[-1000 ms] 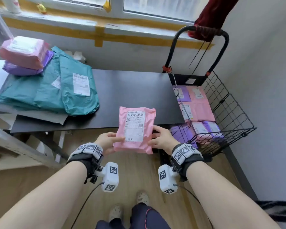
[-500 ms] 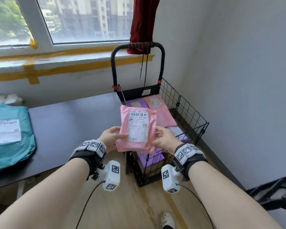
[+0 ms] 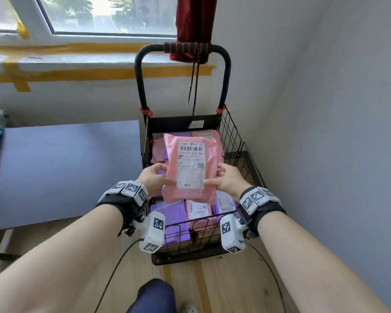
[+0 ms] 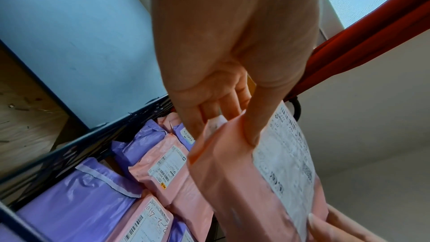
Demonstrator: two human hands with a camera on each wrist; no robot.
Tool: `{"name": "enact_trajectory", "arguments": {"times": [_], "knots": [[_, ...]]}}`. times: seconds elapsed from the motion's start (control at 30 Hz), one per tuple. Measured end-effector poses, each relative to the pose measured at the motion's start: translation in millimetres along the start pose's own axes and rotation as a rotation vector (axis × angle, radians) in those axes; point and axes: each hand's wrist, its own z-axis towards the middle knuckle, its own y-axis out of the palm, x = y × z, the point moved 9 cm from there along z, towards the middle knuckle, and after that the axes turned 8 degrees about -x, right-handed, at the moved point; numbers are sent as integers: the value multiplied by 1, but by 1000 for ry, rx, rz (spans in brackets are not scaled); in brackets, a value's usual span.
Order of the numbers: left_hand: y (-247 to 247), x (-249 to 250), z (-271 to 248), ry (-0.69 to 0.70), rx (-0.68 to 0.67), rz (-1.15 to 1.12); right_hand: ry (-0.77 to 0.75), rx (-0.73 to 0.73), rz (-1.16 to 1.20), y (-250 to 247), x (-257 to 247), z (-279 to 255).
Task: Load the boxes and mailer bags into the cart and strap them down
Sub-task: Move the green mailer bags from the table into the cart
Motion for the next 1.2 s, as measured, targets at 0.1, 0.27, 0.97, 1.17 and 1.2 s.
{"name": "enact_trajectory", "arguments": {"times": [0.1, 0.27, 0.97, 1.17, 1.2], "knots": [[4, 0, 30, -42, 14, -8, 9, 3, 33, -20, 0, 32], [2, 6, 84, -95, 14, 37, 55, 12, 23, -45, 1, 84], [-23, -56, 147, -372, 312, 216, 363, -371, 25, -12, 94, 217], [-16, -87, 124, -475, 383, 205, 446, -468, -9, 7, 130, 218], [-16, -90, 120, -481, 394, 215, 462, -477, -10, 10, 136, 217]]}}
